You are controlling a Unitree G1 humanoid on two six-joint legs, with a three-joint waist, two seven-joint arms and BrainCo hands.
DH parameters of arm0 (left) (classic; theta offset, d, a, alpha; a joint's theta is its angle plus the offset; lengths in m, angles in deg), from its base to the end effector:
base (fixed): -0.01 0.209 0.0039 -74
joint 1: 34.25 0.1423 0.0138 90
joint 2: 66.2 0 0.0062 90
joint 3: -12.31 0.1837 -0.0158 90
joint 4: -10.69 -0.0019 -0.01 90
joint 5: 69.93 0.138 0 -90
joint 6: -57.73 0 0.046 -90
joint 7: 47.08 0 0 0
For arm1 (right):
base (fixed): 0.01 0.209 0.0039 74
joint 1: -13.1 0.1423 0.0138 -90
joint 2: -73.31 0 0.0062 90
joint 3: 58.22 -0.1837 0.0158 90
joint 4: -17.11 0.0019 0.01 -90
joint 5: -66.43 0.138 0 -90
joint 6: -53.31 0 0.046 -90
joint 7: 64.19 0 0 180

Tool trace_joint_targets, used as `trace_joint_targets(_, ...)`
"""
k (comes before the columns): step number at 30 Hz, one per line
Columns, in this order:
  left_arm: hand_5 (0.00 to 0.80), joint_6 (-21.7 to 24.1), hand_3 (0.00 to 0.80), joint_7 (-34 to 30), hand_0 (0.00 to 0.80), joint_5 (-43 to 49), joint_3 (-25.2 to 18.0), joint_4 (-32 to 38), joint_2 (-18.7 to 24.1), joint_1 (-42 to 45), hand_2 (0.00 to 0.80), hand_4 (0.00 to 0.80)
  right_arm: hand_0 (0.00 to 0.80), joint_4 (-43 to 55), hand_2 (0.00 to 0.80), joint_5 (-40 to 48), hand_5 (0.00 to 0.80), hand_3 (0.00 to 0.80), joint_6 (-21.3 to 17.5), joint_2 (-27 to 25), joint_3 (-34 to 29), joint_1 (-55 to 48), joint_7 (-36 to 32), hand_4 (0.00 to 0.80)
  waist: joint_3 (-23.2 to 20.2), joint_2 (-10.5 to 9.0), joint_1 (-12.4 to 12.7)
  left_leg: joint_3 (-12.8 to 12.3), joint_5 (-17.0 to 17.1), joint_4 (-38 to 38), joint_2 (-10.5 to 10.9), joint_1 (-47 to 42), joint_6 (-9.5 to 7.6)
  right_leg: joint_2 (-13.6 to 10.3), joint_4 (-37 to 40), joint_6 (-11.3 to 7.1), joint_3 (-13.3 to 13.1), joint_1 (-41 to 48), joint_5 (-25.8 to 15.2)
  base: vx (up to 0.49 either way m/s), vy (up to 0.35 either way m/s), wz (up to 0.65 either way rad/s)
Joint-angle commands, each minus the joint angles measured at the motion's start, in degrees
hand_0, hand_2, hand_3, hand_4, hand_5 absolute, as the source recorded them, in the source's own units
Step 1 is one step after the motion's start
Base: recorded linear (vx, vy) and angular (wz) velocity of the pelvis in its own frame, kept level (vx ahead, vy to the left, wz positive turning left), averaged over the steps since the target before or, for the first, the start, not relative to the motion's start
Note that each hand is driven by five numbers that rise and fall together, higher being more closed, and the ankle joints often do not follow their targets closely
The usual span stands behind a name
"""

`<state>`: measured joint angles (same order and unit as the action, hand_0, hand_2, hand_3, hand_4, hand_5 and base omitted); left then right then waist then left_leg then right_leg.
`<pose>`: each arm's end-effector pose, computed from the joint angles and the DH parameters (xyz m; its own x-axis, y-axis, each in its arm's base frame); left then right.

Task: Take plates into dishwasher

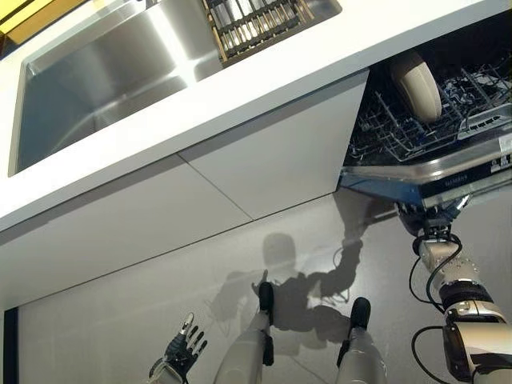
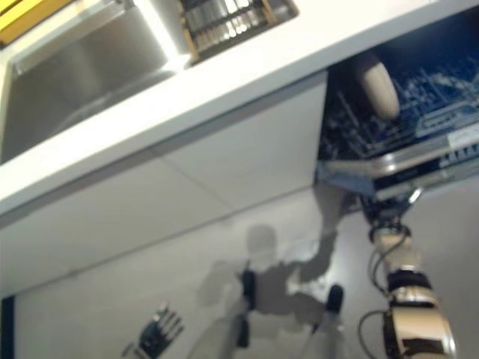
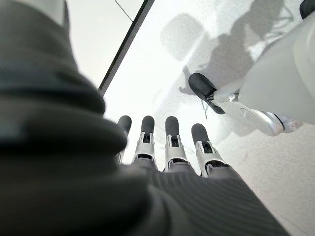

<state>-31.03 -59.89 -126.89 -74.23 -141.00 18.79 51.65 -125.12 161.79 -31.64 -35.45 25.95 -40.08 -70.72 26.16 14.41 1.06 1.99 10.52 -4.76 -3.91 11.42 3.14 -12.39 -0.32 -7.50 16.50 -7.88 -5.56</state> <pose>0.1244 0.2084 -0.1008 0.6807 -0.0061 -0.7326 -0.5322 0.6831 -0.5002 0.2955 -0.3071 0.1009 0.9681 -0.2460 -0.0486 0.1305 0.3288 0.9354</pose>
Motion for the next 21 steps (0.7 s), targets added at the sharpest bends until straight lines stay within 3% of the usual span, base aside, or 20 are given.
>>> trace_joint_targets(1, 0.000, 0.1, 0.000, 0.0, 0.000, 1.6, 2.8, -1.7, 4.6, -1.1, 0.000, 0.000, 0.000, 3.0, 0.000, -3.0, 0.000, 0.000, -1.6, -1.5, 1.4, 17.5, -2.2, 0.000, -6.0, -5.44, 5.2, -0.3, -3.2, -0.2, 1.1, -2.4, -2.31, 0.2, -10.6, 6.46, 2.2, -0.7, 10.5, 0.024, 0.014, 0.08)
trace_joint_targets(15, 0.000, 0.3, 0.000, 0.0, 0.000, 3.1, 2.0, -1.8, 6.1, -1.7, 0.000, 0.000, 0.000, -1.4, 0.000, -6.7, 0.000, 0.000, 0.4, -1.7, 0.4, 13.6, -2.8, 0.000, -6.3, -8.68, 5.9, -0.5, -4.0, -0.2, 0.1, -2.8, -2.59, 1.3, -6.0, 5.76, 2.3, 1.9, 7.9, 0.018, -0.002, 0.06)
trace_joint_targets(21, 0.000, 0.6, 0.000, 0.3, 0.000, 3.1, 1.7, -1.9, 6.1, -2.2, 0.000, 0.000, 0.000, -5.0, 0.000, -15.1, 0.000, 0.000, 3.2, -2.5, 0.3, 11.9, 0.0, 0.000, -7.0, -9.81, 5.9, -0.8, -4.3, -0.2, -0.4, -3.3, -2.59, 1.7, -4.3, 5.61, 2.1, 3.2, 7.3, 0.000, 0.000, 0.00)
